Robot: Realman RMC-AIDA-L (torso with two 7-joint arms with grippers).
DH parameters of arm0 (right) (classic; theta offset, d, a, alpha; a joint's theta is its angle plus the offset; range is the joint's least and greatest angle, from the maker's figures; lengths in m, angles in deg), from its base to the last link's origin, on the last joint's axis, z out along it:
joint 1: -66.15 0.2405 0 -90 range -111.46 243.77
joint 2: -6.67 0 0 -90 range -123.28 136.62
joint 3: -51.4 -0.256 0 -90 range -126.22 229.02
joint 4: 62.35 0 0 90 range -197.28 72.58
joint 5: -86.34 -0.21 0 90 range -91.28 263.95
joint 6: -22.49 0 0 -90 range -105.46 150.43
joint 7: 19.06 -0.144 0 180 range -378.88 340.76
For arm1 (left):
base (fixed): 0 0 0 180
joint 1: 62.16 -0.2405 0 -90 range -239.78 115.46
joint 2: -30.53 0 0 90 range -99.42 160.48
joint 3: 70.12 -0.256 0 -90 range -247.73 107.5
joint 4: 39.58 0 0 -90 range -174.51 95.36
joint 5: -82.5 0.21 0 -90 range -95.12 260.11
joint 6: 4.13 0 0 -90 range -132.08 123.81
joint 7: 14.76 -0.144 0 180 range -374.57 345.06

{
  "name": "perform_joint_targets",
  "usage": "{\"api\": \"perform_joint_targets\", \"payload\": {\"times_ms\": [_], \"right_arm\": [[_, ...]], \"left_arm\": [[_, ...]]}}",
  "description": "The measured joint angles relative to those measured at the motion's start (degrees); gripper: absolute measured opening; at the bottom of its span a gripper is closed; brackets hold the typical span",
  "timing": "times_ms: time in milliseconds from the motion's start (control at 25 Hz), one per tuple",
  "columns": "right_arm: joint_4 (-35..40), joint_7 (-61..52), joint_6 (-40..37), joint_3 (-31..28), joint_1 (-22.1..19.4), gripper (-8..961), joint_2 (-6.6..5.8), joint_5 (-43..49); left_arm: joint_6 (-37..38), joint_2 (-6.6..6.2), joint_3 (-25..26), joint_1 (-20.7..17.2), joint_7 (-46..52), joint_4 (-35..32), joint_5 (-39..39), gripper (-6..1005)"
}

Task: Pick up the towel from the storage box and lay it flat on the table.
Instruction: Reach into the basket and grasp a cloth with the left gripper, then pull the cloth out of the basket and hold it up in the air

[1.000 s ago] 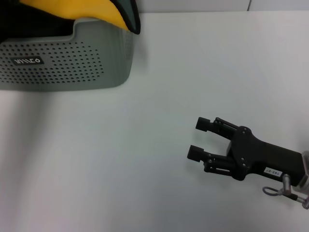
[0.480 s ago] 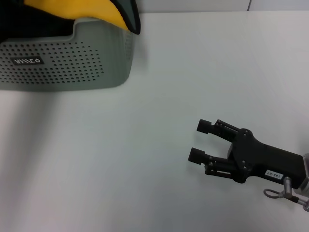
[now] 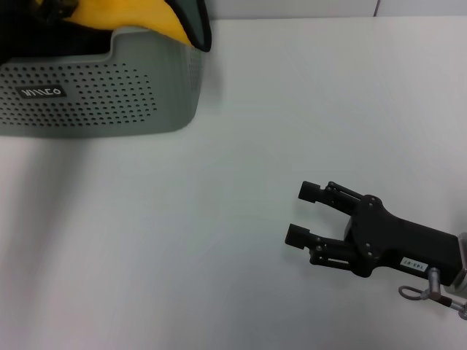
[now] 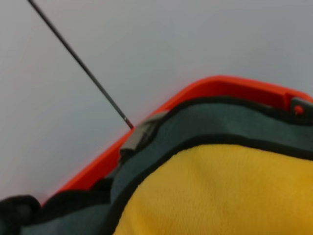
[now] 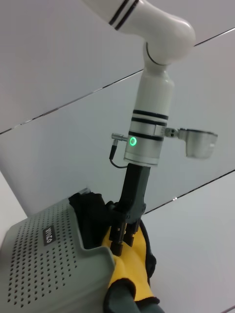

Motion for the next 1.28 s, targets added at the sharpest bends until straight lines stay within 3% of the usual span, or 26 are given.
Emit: {"api": "perform_joint_targets", "payload": {"times_ms": [280, 520, 800, 920, 1080, 1280], "right_arm": [[0.0, 0.2, 0.5, 0.2, -0.1, 874, 0.0, 0.0], [0.0, 0.7, 0.6, -0.1, -0.9, 873, 0.0, -0.1], [0.0, 1.0, 0.5, -0.1, -1.2, 873, 0.0, -0.4], [0.0, 1.0, 0.5, -0.2, -1.2, 873, 0.0, -0.4], [0.0, 1.1, 0.5, -0.3, -1.2, 872, 0.0, -0.5], [-0.1, 2.0, 0.2, -0.4, -1.6, 872, -0.1, -0.8]], "left_arm": [[-0.3, -0.15, 3.1, 4.5, 1.1, 7.7, 0.2, 531], [-0.3, -0.08, 2.1, 3.8, 0.7, 5.5, 0.2, 515], [0.1, -0.11, 1.3, 2.8, 0.5, 2.4, 0.2, 220], [0.2, 0.0, 1.2, 1.6, 0.5, -0.2, -0.2, 89], [-0.3, 0.15, 0.7, -1.0, 0.6, -5.6, -2.1, 53], [-1.7, 0.05, 2.2, -6.7, -2.6, -14.8, -17.0, 35]]}}
